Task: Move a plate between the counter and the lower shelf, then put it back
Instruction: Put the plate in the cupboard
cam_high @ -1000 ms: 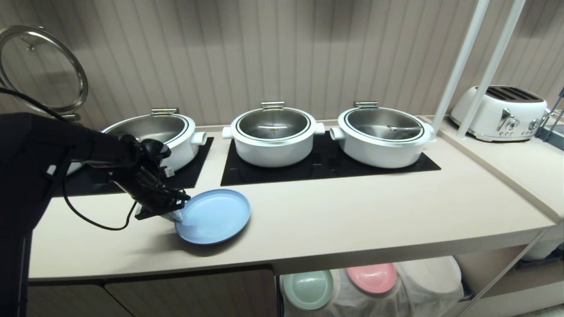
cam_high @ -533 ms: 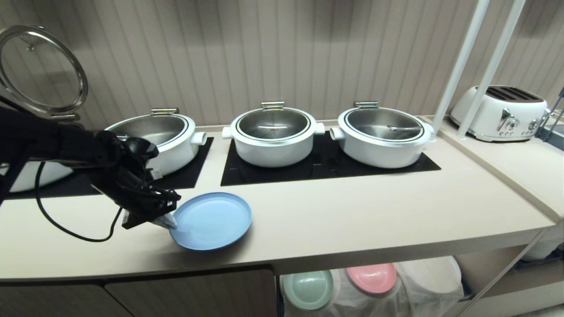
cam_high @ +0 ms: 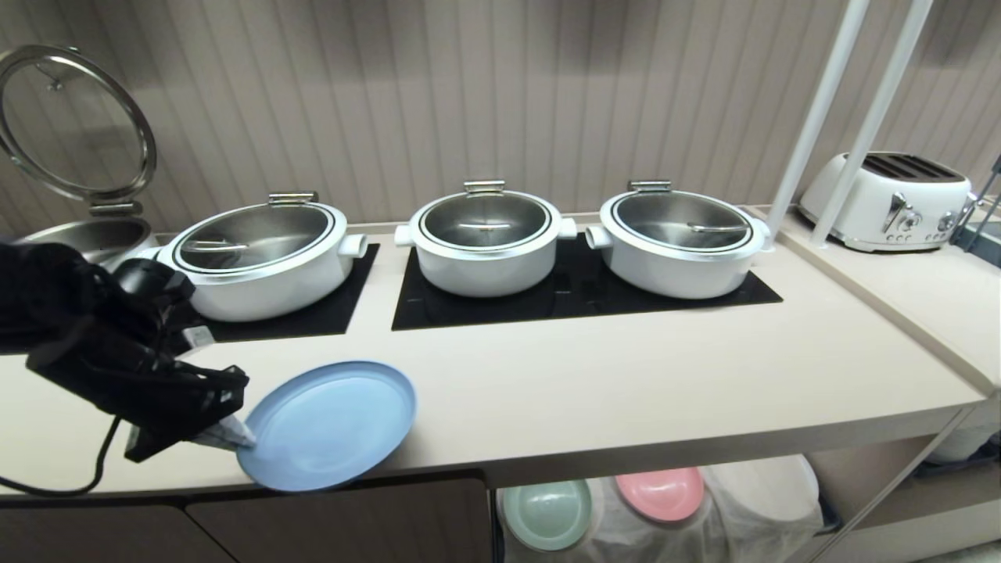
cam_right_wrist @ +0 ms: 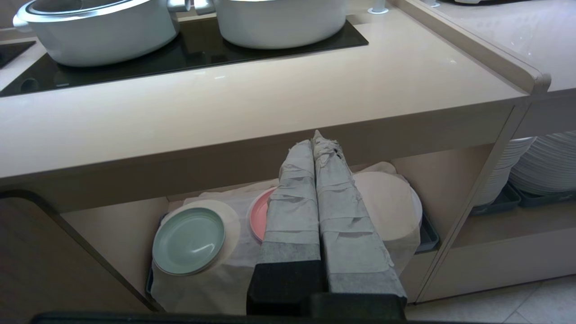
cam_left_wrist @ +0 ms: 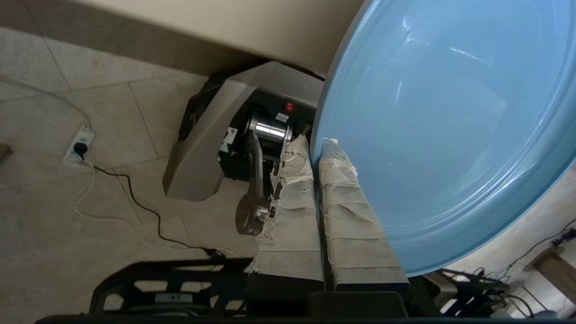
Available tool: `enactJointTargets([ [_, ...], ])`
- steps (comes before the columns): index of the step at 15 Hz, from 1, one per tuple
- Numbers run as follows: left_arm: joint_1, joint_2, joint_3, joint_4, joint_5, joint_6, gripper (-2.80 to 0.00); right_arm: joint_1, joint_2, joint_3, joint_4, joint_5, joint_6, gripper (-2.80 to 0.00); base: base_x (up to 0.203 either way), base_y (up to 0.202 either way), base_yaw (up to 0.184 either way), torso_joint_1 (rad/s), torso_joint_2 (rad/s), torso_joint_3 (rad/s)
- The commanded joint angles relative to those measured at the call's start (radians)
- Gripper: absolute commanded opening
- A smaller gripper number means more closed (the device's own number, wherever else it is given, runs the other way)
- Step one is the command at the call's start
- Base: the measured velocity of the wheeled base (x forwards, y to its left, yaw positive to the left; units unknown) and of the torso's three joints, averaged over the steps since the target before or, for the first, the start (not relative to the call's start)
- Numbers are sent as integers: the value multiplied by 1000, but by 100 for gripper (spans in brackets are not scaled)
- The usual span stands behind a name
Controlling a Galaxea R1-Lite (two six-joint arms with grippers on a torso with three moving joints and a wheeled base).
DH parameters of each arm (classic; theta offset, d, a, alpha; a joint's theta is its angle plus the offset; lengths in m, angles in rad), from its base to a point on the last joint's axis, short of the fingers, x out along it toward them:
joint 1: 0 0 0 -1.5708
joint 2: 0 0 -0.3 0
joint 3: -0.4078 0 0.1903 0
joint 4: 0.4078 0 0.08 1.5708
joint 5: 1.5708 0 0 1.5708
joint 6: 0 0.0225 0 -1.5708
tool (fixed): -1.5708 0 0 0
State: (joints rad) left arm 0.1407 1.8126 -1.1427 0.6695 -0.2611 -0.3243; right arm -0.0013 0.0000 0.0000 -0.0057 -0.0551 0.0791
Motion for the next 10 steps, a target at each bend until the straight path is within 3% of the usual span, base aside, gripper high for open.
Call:
enactJointTargets([
  [1, 13, -148, 95, 4, -4, 1, -280, 0, 0, 0, 0, 0, 1, -280, 0, 0, 0, 0, 0, 0],
  [7, -35, -409, 309, 6, 0, 12, -280, 0, 0, 0, 0, 0, 1, -280, 0, 0, 0, 0, 0, 0],
  [10, -54, -511, 396, 11, 1, 72, -280, 0, 0, 0, 0, 0, 1, -280, 0, 0, 0, 0, 0, 0],
])
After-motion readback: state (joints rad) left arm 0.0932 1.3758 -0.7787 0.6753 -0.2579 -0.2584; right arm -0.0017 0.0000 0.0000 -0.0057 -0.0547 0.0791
